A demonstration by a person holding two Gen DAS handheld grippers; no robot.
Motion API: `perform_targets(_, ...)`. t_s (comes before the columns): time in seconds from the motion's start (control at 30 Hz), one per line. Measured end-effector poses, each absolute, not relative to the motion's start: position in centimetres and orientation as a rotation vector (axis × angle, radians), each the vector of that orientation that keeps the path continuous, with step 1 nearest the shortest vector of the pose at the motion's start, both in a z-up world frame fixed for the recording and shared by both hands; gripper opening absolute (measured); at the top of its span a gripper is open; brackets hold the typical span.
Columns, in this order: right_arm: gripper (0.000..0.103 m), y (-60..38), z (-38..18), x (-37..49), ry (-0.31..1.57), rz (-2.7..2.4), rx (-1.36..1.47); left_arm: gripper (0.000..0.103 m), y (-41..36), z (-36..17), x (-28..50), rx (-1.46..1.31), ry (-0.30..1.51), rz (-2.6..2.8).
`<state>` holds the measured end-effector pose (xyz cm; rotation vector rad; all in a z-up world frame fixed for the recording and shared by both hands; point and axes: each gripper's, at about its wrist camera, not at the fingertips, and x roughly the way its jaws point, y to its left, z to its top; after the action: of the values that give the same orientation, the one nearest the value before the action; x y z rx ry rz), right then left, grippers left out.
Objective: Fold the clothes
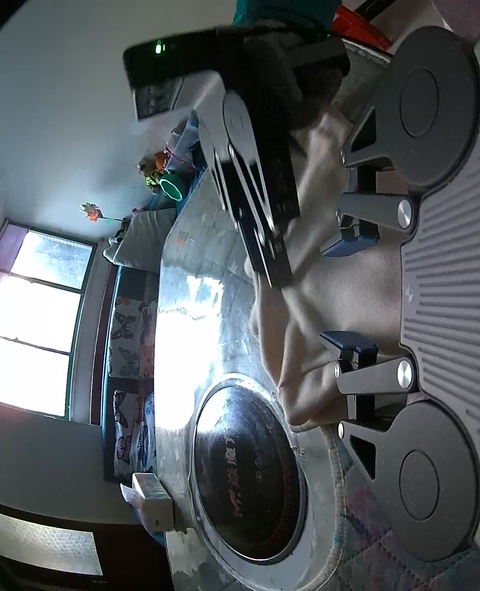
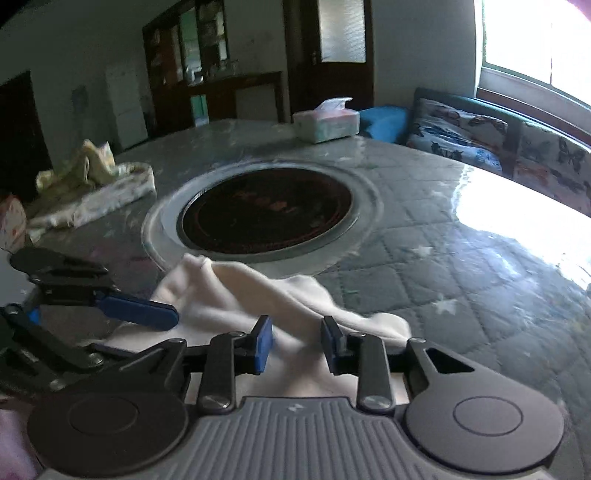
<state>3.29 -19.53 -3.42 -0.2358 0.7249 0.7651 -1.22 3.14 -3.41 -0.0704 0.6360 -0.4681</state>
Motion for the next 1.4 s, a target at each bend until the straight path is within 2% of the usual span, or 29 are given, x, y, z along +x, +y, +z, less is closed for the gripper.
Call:
perform_targets(0.37,0.033,-16.2,-2.7,4.2,0.71,0.82,-0.276,0.048,4.0,-3.4,-1.0,-0.071,0.615,-0.459)
perform_targets(0.63,0.039,-13.2,-3.8,6.2,0.743,0.835,-0.309,0.049,4.7,-3.7,-1.1,-0.102,0.615,-0.461)
perform_targets(0.8,0.046,-13.4,-2.5,6.1,0.714,0.847,-0.28,0.049,5.6,-2.8,-0.4,-0.103,0.585,-0.448)
perform_targets(0.9,0.057,-14.9,-1.5,6.0,0.7,0.814,-0.236,0.049,6.1,-2.7,0.7,-0.127,0.581,-0.444)
perform_targets(0.97,0.059,-15.8,-1.3,5.4,0.692,0.798,-0.239,0.049,6.2,-2.8,1.4,-0.132,0.585,-0.437)
perform_targets(1.13,0.076,-18.4,-1.6,3.6,0.692,0.761,-0.225,0.047,7.1,-4.0,2.5,-0.144,0.622,-0.405)
perform_targets(1.4,0.08,-22.0,-3.4,3.1,0.726,0.7,-0.093,0.046,6.4,-2.7,2.2,-0.142,0.589,-0.415)
